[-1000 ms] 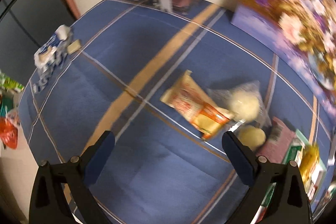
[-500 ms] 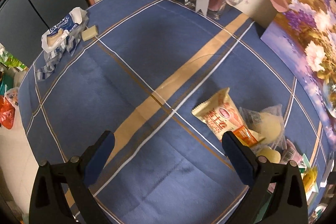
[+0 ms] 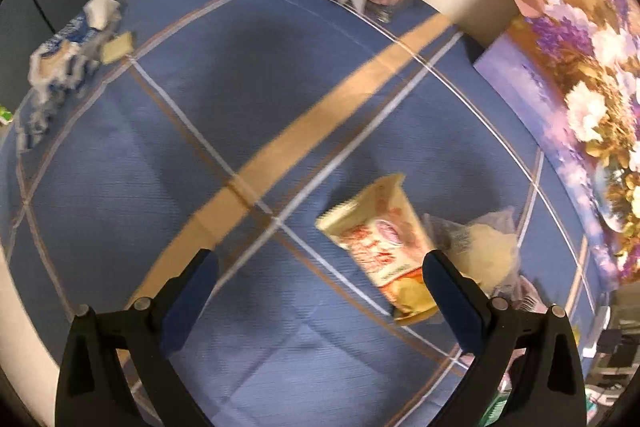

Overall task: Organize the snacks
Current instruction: 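Grasp the yellow-orange roll packet with the left tool while the right tool grasps the pink packet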

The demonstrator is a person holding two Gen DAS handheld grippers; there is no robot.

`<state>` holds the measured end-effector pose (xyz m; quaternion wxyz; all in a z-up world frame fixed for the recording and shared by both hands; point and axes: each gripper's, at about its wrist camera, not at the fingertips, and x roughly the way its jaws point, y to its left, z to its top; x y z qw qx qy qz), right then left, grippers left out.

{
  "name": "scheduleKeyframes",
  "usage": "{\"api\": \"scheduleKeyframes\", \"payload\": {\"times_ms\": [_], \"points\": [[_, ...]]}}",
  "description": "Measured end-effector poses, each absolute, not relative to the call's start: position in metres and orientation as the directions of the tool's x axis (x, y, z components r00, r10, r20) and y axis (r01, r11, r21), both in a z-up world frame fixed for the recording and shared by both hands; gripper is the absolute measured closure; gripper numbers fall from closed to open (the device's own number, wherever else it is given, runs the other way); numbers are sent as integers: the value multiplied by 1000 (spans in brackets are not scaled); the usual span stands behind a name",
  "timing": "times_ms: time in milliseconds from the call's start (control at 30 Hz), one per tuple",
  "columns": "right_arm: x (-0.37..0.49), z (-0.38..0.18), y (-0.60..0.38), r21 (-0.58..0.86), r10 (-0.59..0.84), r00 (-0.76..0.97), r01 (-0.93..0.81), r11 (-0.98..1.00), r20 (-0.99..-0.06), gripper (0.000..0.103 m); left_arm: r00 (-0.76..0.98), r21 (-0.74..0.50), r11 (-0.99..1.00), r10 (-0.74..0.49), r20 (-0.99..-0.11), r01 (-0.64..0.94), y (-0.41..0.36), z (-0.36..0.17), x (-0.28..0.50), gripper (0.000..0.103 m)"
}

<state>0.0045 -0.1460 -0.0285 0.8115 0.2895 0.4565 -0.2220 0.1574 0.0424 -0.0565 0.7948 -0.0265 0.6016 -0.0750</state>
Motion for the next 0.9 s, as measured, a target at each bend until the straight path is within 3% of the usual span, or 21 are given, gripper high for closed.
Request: {"api": "scheduleKeyframes", "payload": {"times_ms": [133,500,667,900], "points": [[7,-35,-149,278,-81,484,622,732,-871,4,211,-200,975,-216,-953,96,34,-70,160,1],[11,-56,-151,258,-67,431,649,716,-900,30,140,-302,950,-310,-940,78,22,-94,163,5],[11,-59,-153,252,-71,423,659,708,-903,39,172,-230,969,-243,-955,91,18,-91,162,29],[20,-61,-145,191,-101,388,645,740,-916,43,204,-92,986,-119,-972,140,15,-92,160,51]]}}
